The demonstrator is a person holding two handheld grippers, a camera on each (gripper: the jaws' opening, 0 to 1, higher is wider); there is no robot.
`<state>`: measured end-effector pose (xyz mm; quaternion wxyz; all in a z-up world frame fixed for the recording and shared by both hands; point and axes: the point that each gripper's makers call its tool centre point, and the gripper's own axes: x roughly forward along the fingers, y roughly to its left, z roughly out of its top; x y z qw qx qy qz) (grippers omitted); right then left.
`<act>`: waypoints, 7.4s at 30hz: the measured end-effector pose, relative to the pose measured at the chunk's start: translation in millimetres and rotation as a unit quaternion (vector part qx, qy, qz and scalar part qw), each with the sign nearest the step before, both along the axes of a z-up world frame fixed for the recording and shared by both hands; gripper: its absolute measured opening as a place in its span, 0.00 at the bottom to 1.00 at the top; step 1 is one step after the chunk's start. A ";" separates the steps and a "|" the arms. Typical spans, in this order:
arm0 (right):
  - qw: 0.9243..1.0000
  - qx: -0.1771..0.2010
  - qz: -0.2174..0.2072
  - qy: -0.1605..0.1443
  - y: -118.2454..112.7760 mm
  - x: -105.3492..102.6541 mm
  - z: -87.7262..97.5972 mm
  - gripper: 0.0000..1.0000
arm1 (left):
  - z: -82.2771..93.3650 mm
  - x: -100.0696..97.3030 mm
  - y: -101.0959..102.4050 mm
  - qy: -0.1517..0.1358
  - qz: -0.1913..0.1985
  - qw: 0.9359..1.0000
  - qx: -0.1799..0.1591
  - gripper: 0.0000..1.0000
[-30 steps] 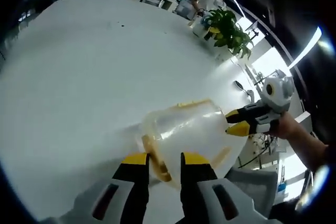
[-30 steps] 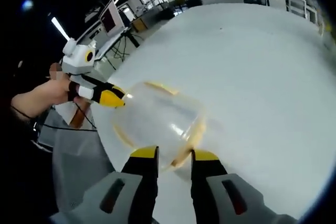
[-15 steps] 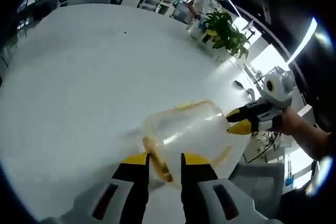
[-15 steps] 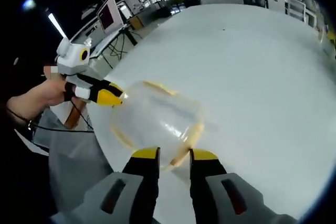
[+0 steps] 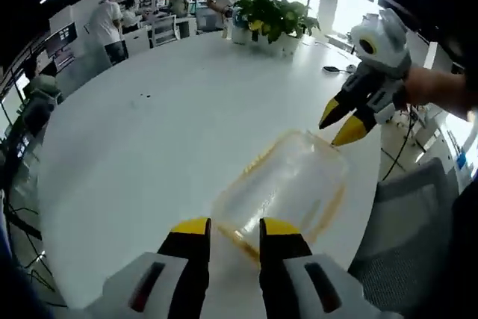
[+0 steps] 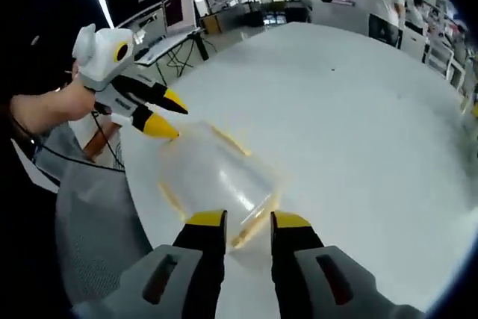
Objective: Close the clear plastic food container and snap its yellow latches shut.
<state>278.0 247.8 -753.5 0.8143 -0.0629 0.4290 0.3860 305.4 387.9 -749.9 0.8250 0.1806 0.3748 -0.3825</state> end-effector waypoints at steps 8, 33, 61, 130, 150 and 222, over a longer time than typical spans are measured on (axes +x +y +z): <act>0.997 -0.007 0.067 -0.026 19.5 6.3 8.7 0.23 | 7.5 -3.3 -25.4 -0.040 -0.101 0.994 0.033 0.19; 0.968 -0.068 0.232 -0.073 71.5 3.0 1.4 0.27 | -6.8 -31.7 -64.1 -0.035 -0.212 0.974 0.073 0.19; 0.964 -0.014 0.253 0.080 75.2 27.9 -14.6 0.36 | -18.5 -54.7 -64.7 -0.050 -0.223 0.968 0.100 0.40; 0.905 -0.150 0.380 0.117 80.8 23.3 -30.3 0.26 | -29.0 -53.7 -71.5 -0.104 -0.247 0.957 0.111 0.33; 0.906 -0.171 0.376 0.095 78.8 27.6 -25.9 0.27 | -26.1 -54.2 -71.8 -0.081 -0.248 0.959 0.107 0.35; 0.902 -0.207 0.370 -0.079 32.0 -16.1 -47.7 0.86 | -53.2 -31.1 -27.4 0.016 -0.297 0.927 0.229 0.91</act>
